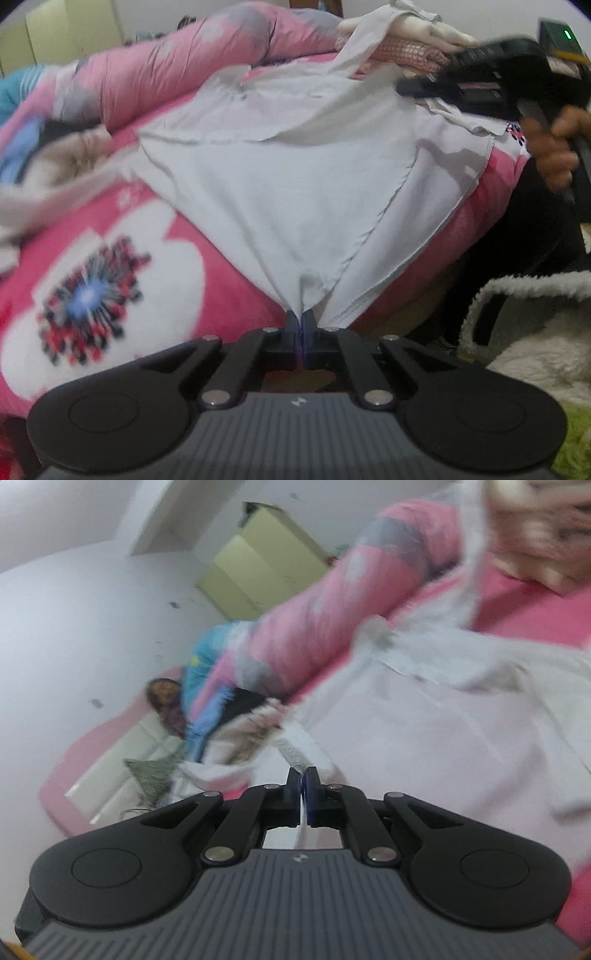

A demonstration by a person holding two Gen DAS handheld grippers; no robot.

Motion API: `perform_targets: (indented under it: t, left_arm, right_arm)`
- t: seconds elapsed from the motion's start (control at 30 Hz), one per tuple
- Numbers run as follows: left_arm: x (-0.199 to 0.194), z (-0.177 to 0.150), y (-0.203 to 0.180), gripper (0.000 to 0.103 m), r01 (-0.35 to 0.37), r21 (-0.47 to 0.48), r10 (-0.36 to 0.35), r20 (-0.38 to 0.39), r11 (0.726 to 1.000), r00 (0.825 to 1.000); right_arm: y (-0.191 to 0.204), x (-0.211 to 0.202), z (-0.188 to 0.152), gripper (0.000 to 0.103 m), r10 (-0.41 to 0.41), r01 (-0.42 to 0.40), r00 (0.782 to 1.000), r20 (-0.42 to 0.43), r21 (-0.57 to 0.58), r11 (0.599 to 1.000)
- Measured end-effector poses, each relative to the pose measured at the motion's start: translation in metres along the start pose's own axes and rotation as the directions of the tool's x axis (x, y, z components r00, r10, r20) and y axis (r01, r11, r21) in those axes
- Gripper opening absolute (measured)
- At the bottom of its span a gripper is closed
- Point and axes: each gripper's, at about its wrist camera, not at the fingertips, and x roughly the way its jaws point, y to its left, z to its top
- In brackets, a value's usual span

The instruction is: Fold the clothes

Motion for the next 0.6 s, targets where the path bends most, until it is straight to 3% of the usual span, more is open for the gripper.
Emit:
perform_targets:
  t: [0.3, 0.4, 0.47, 0.6]
  left_arm:
    - [0.001, -0.013, 0.007, 0.007, 0.045, -0.068, -0.048, -0.043, 0.997, 0.998]
    - [-0.004, -0.019, 0.009, 0.024, 0.105, -0.074, -0.108, -0.036, 0.992, 0.994]
    - [-0.01, -0.021, 0.011, 0.049, 0.127, -0.08, -0.129, -0.012, 0.989, 0.992]
    - [-0.021, -0.019, 0.024, 0.065, 0.176, -0.129, -0.169, 0.06, 0.976, 0.984]
  right_arm:
    - [-0.015, -0.024, -0.013, 0.001, -0.058, 0.057, 0.998, 0.025, 0.051, 0.997]
    - [-0.014, -0.022, -0.016, 0.001, -0.099, 0.098, 0.995, 0.013, 0.031, 0.995]
    - [-0.013, -0.022, -0.017, 0.003, -0.126, 0.126, 0.992, 0.008, 0.003, 0.992]
    - [-0.001, -0.024, -0.013, 0.005, -0.151, 0.151, 0.989, 0.013, -0.101, 0.983]
